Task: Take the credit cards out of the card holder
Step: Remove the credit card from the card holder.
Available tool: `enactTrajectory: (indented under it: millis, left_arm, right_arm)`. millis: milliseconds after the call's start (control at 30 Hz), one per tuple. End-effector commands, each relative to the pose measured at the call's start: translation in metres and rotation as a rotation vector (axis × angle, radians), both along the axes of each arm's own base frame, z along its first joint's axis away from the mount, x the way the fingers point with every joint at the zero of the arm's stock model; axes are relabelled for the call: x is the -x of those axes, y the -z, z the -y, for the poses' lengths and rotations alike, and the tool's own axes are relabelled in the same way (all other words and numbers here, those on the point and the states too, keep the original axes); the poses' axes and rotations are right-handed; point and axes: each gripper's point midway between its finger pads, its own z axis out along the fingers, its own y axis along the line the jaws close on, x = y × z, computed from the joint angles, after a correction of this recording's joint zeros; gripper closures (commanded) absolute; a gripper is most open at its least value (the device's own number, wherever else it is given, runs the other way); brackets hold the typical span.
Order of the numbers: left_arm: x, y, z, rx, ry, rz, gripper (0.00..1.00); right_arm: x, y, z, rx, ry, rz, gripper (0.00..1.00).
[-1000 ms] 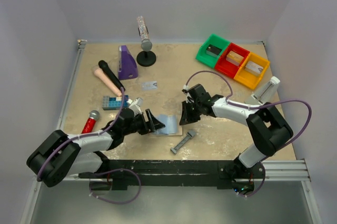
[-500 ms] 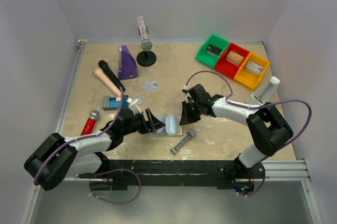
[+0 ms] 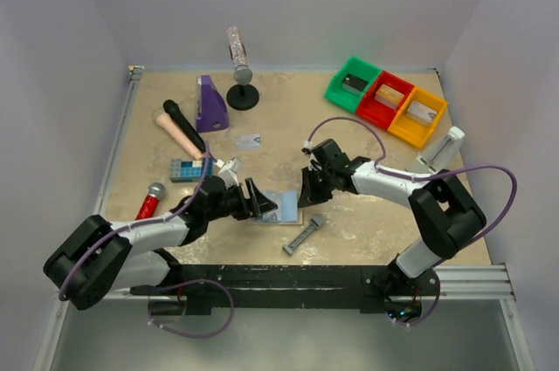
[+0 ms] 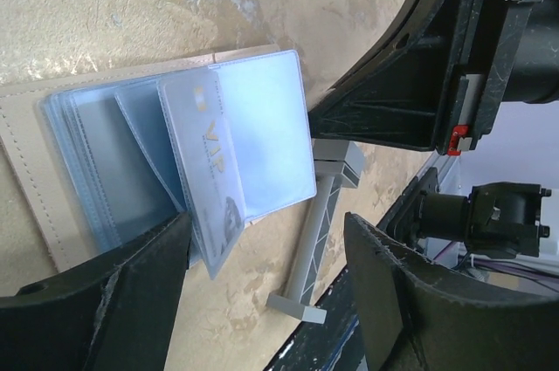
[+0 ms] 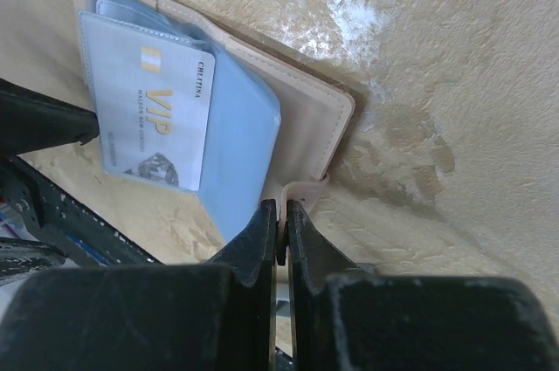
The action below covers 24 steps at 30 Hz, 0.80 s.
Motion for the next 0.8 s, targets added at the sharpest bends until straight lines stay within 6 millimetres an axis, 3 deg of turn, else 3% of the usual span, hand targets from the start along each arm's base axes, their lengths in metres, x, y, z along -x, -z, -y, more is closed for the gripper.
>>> enactTrajectory:
  millis: [0,367,533,667,767]
  left_arm:
    - [-0.008,-0.018,0.004,0.007,0.007,0.075,0.26]
    - [-0.01,-0.01,-0.034,-0.146,-0.123,0.081,0.25]
    - [-0.01,0.0,-0.058,-0.233,-0.202,0.064,0.24]
    - [-0.013,-0.007,-0.069,-0.237,-0.261,0.087,0.24]
    - [-0.014,-0.01,-0.074,-0.239,-0.289,0.087,0.25]
  right_arm:
    - [-0.009,-0.014,-0.009,-0.03,-0.024,0.034,1.0]
    - [-0.013,-0.009,0.022,0.132,0.018,0.07,0.99]
    - [-0.014,-0.011,0.035,0.197,0.031,0.086,0.73]
    - [-0.02,-0.027,0.047,0.236,0.068,0.151,0.65]
    - [-0.023,-0.055,0.047,0.233,0.098,0.238,0.66]
